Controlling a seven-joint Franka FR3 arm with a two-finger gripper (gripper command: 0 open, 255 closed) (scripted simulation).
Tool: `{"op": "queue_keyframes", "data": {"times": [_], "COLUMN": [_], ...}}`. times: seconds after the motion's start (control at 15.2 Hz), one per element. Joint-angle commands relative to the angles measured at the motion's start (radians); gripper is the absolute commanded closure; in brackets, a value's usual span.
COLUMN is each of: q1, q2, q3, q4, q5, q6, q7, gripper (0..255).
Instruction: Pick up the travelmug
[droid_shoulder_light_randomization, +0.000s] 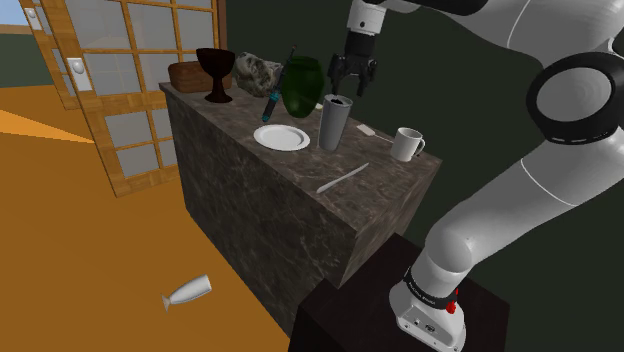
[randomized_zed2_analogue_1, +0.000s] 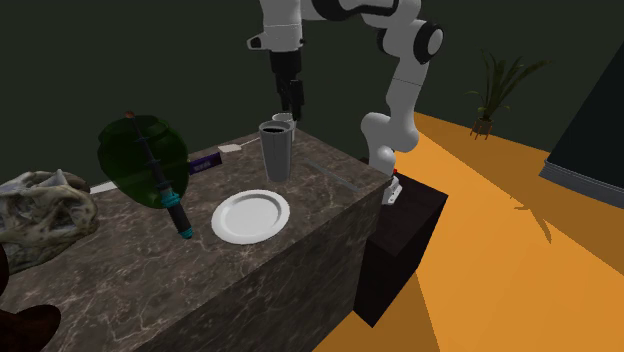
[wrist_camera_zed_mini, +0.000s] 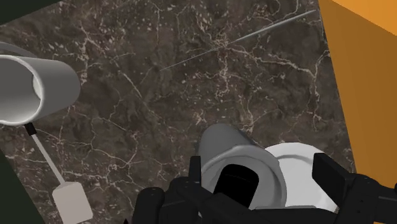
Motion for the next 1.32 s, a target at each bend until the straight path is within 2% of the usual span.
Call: {"op": "queue_keyframes", "data": {"times": [0.0, 0.46, 0.53, 1.12, 1.25], "q1": [-0.003, -0.004, -0.004, -0.004, -0.004], "q2": [0.004, -0.017, -0.016, -0.017, -0.010], "q3": [-0.002, -0.002, -0.002, -0.002, -0.002], "q4": [-0.013, -0.111, -0.108, -0.111, -0.077], "q5": [-0.002, -0.003, -0.003, -0.003, -0.003], "q6": [0.019, 0.095, 0.093, 0.095, 0.068], "q7": [0.004, 0.002, 0.001, 0.002, 0.003], "gripper": [0, 0, 255, 255, 255]}}
